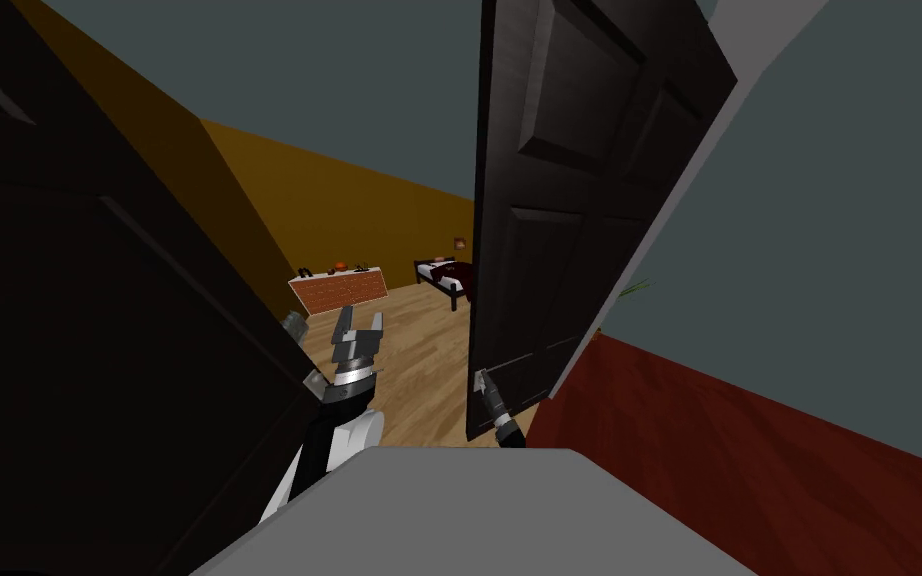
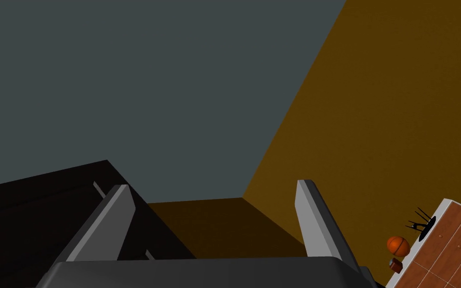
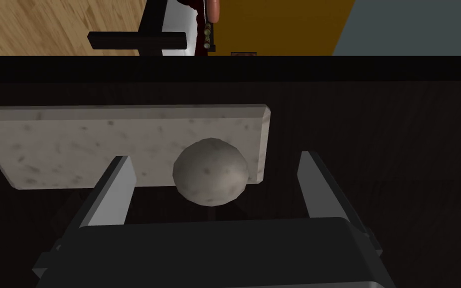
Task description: Push the door open
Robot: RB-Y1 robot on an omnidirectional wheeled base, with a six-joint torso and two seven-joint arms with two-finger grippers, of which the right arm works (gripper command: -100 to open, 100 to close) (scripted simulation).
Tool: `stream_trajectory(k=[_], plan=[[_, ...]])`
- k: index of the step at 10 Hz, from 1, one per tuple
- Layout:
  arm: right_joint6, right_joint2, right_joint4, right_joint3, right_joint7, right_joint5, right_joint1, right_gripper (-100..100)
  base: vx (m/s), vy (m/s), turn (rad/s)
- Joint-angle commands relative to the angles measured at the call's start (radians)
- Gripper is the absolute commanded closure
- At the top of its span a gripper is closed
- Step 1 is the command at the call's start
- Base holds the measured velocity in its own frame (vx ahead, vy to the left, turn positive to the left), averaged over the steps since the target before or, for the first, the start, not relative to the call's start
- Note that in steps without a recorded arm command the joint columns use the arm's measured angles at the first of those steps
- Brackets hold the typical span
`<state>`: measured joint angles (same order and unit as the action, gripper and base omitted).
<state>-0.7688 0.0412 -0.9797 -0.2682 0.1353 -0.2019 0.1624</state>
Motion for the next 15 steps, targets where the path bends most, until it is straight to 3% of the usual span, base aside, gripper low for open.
stream_trajectory(k=[1, 2, 7, 15], plan=[[0.0, 0.0, 0.0, 0.0, 0.0, 0.0, 0.0, -100, 0.07, 0.032, -0.011], [0.0, 0.0, 0.0, 0.0, 0.0, 0.0, 0.0, 100, -0.015, -0.003, 0.005], [0.0, 0.0, 0.0, 0.0, 0.0, 0.0, 0.0, 100, -0.012, -0.006, 0.003], [0.011, 0.026, 0.024, 0.078, -0.026, 0.042, -0.026, 100, 0.16, 0.078, -0.047]])
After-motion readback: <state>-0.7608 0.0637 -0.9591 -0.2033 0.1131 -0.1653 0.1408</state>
